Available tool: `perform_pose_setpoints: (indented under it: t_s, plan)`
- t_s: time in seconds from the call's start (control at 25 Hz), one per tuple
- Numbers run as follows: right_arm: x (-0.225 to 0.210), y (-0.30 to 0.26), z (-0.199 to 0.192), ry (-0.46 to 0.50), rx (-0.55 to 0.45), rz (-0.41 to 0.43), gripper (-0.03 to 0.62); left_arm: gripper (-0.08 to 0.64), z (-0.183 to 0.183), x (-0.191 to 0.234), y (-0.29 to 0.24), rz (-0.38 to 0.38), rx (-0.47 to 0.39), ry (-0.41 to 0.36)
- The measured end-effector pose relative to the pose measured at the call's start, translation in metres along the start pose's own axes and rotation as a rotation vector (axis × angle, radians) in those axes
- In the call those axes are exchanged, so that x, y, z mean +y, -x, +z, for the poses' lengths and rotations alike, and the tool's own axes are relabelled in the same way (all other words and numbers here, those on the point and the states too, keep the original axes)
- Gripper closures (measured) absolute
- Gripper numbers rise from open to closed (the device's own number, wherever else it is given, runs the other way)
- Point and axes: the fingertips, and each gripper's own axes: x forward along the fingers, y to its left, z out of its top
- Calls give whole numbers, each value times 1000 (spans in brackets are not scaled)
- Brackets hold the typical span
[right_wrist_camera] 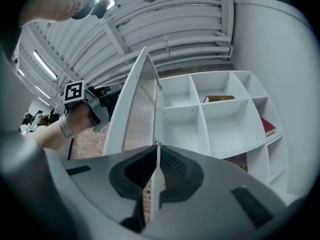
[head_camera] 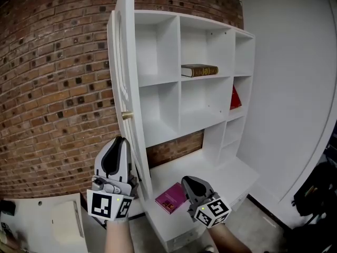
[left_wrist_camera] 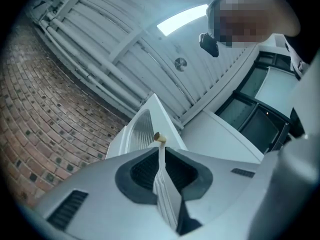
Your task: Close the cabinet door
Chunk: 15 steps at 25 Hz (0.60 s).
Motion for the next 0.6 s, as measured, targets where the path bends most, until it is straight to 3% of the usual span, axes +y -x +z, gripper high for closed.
perform_pose_setpoints:
  t_s: [0.32,0.6]
  plan:
    - [-22,-1,-2,20,2,-37,563,474,9,13,-30,-8,-81,101]
    - [-34,0,-4,35,15,-67,564,468,8,12,-38,-37,-106,154]
